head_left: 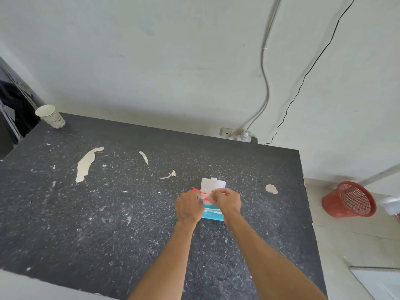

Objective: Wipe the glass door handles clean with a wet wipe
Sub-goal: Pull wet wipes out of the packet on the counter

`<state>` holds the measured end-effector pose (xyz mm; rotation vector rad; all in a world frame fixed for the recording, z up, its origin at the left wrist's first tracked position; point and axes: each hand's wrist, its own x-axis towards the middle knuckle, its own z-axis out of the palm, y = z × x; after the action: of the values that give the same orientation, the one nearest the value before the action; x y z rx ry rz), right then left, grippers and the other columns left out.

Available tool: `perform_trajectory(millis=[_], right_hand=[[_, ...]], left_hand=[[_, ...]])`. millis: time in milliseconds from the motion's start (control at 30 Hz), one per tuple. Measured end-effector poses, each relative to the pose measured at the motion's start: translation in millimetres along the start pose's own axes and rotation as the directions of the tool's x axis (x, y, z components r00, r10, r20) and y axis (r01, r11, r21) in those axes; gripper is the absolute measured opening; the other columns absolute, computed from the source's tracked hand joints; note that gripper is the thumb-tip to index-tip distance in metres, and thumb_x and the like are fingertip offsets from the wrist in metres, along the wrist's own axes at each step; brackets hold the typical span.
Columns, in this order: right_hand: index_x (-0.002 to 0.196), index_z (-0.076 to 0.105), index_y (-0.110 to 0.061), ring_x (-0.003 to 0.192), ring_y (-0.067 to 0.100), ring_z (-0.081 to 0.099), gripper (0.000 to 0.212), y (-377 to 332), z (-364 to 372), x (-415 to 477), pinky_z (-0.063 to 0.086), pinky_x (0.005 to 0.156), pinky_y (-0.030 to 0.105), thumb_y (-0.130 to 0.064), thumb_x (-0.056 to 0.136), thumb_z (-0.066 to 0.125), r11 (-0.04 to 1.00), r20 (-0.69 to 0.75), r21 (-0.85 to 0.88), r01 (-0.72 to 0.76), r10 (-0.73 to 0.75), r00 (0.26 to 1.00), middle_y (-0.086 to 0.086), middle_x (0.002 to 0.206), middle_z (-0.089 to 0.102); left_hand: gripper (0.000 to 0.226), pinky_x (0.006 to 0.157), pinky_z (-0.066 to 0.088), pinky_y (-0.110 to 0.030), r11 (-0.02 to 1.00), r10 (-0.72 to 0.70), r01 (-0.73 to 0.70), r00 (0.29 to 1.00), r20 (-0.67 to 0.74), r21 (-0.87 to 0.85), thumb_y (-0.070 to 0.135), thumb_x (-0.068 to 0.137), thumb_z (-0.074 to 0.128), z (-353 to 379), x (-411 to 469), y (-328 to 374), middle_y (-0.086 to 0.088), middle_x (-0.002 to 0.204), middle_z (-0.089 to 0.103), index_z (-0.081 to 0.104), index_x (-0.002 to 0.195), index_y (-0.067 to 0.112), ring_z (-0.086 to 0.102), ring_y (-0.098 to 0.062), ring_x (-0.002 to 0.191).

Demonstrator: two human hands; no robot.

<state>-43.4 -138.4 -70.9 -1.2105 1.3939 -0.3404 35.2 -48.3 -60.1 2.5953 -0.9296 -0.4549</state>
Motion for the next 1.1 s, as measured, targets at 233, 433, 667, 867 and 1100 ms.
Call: perform_trajectory(millis=[233, 433, 667, 867, 1100], right_hand=[[0.088, 0.079, -0.013, 0.077, 0.023, 0.069, 0.028, 3.6, -5.9, -7.5, 0.058, 0.071, 0.029, -0.001, 0.082, 0.055, 0.518, 0.32, -0.726, 0.452, -0.327, 0.889, 0.007, 0.088, 0.074], [0.104, 0.069, -0.007, 0.091, 0.027, 0.066, 0.023, 1.3, 3.6, -6.0, 0.055, 0.073, 0.034, -0.011, 0.093, 0.05, 0.141, 0.483, -0.822, 0.552, -0.342, 0.806, 0.012, 0.104, 0.066], [0.103, 0.065, -0.006, 0.085, 0.029, 0.066, 0.02, 1.3, 15.5, -5.6, 0.048, 0.063, 0.035, -0.005, 0.093, 0.047, -0.099, 0.592, -0.796, 0.598, -0.338, 0.732, 0.012, 0.101, 0.062], [0.1, 0.058, -0.006, 0.081, 0.029, 0.063, 0.022, -0.4, 4.1, -3.6, 0.041, 0.06, 0.033, -0.023, 0.094, 0.045, 0.053, 0.547, -0.792, 0.608, -0.38, 0.746, 0.01, 0.098, 0.059], [0.085, 0.058, -0.003, 0.074, 0.023, 0.053, 0.012, 9.5, -17.2, -1.8, 0.041, 0.064, 0.03, -0.011, 0.087, 0.049, 0.433, 0.416, -0.683, 0.589, -0.432, 0.8, 0.011, 0.089, 0.062]], left_hand=[[0.023, 0.077, 0.053, -0.029, 1.0, 0.014, -0.014, 1.0, 0.016, -0.015, 0.032, 0.096, 0.059, -0.9, -2.4, -2.9, -0.001, 0.1, 0.074, 0.07, 0.108, 0.017, 0.07, -0.019, 0.09], [0.024, 0.076, 0.053, -0.032, 0.999, 0.035, -0.034, 0.999, 0.028, -0.007, 0.033, 0.096, 0.058, -1.6, -2.4, -3.7, -0.003, 0.101, 0.075, 0.07, 0.108, 0.018, 0.071, -0.021, 0.092], [0.021, 0.065, 0.045, -0.029, 0.998, 0.054, -0.053, 0.998, 0.04, -0.023, 0.028, 0.097, 0.054, -3.4, -3.2, -6.6, -0.003, 0.095, 0.075, 0.07, 0.096, 0.016, 0.07, -0.023, 0.087], [0.02, 0.073, 0.051, -0.027, 0.995, 0.081, -0.08, 0.996, 0.028, -0.056, 0.035, 0.088, 0.067, -2.8, -5.5, -11.4, 0.003, 0.099, 0.075, 0.072, 0.104, 0.025, 0.071, -0.018, 0.087], [0.028, 0.09, 0.051, -0.031, 0.993, 0.118, -0.118, 0.993, 0.018, -0.019, 0.03, 0.083, 0.074, -2.9, -7.2, -7.3, 0.006, 0.109, 0.073, 0.071, 0.11, 0.026, 0.07, -0.016, 0.097]])
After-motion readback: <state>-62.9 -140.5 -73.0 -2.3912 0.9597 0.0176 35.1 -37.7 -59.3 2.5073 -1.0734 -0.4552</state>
